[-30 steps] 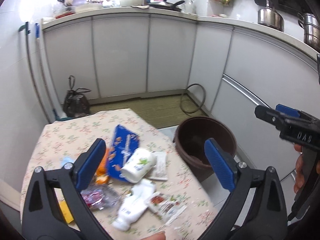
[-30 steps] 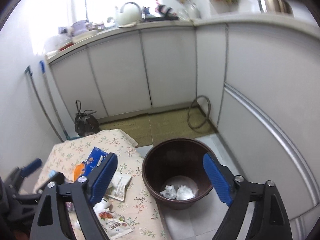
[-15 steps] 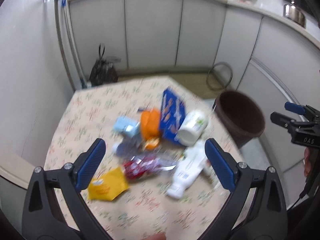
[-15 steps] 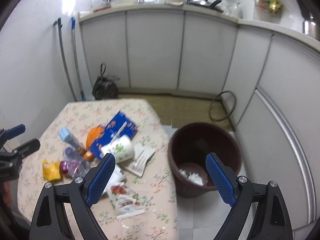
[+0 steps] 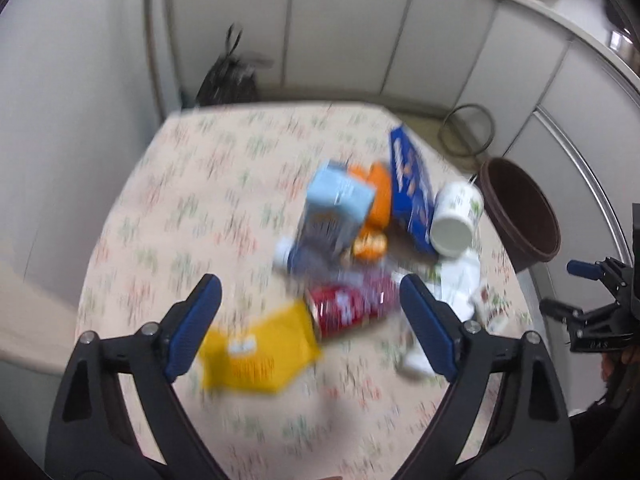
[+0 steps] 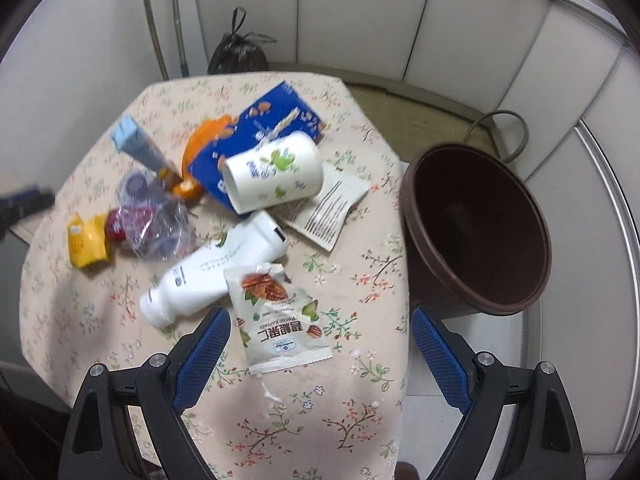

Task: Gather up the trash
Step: 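Move both grippers back over the table toward the milk carton and cup, then grasp the light-blue milk carton with the left gripper while the right grasps the paper cup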

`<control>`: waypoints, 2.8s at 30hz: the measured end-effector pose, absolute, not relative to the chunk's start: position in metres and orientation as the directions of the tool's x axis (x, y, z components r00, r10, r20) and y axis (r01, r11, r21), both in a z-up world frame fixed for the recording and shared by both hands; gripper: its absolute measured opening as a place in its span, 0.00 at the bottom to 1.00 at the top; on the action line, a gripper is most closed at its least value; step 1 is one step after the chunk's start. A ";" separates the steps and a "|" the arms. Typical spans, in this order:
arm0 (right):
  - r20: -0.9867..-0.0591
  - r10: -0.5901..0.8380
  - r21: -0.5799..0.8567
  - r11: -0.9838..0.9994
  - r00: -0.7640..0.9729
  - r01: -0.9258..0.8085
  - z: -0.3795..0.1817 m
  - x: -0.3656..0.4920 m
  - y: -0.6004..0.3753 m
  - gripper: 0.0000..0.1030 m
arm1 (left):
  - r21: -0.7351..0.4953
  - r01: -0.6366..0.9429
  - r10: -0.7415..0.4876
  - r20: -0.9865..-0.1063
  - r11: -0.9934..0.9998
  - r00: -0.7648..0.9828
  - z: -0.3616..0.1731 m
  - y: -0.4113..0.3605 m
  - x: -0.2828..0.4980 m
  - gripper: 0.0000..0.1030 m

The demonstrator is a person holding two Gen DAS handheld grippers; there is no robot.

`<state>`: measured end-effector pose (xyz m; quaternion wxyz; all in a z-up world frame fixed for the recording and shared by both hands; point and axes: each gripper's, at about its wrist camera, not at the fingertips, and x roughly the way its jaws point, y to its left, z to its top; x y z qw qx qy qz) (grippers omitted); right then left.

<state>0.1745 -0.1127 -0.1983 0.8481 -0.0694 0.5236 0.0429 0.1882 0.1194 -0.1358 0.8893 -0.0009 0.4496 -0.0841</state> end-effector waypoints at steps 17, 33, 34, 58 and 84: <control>-0.915 0.010 -0.048 0.990 0.403 -0.133 -0.210 0.187 -0.125 0.91 | 0.080 0.251 -0.108 -0.748 0.965 0.655 -0.173 0.077 0.250 0.58; -0.847 0.169 -0.060 0.912 0.505 -0.405 -0.189 0.251 -0.089 0.91 | 0.004 0.206 -0.141 -0.719 0.979 0.681 -0.114 0.093 0.210 0.57; -0.849 0.198 -0.038 0.902 0.490 -0.431 -0.191 0.257 -0.087 0.91 | -0.002 0.208 -0.146 -0.722 0.978 0.676 -0.114 0.093 0.209 0.57; -0.886 0.297 0.075 0.851 0.357 -0.520 -0.248 0.322 -0.098 0.92 | -0.058 0.210 -0.181 -0.753 0.976 0.633 -0.121 0.090 0.218 0.57; -0.865 0.364 0.288 0.924 0.345 -0.253 -0.229 0.337 -0.150 0.86 | -0.076 0.213 -0.198 -0.738 0.974 0.645 -0.111 0.090 0.214 0.57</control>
